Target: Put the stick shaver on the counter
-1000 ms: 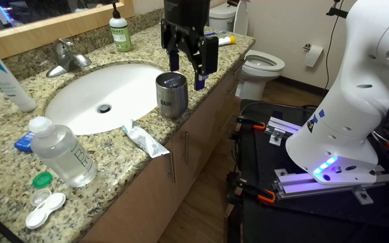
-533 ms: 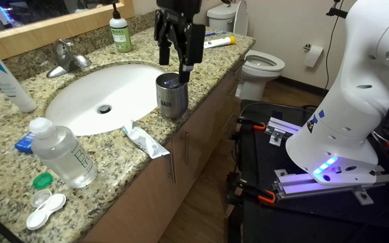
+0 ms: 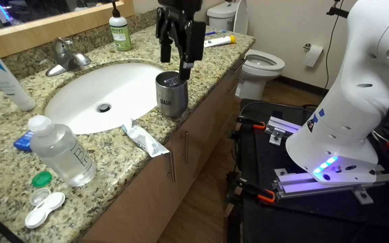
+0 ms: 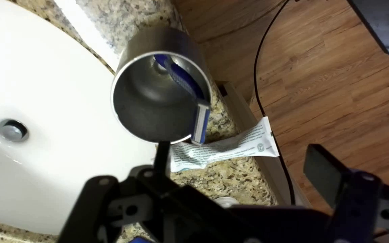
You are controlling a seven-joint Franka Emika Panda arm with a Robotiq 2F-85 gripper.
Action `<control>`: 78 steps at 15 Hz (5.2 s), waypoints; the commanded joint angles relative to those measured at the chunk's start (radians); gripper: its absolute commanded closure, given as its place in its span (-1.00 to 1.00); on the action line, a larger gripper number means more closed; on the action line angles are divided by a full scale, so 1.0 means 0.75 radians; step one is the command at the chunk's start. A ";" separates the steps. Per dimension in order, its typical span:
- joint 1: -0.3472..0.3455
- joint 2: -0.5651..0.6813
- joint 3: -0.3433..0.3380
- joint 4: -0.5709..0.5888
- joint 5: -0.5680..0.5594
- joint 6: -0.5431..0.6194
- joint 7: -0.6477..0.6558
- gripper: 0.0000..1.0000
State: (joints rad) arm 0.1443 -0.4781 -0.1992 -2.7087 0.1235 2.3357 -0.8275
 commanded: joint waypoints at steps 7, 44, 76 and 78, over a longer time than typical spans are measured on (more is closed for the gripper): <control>-0.058 0.089 -0.028 0.029 0.014 -0.005 -0.012 -1.00; -0.100 0.161 0.078 0.024 -0.161 0.187 0.067 0.94; 0.032 -0.236 0.288 0.332 -0.430 0.141 0.579 0.94; -0.007 -0.083 0.305 0.409 -0.454 0.299 0.647 0.94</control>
State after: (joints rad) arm 0.1909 -0.7364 0.0107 -2.5122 -0.1815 2.4269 -0.4076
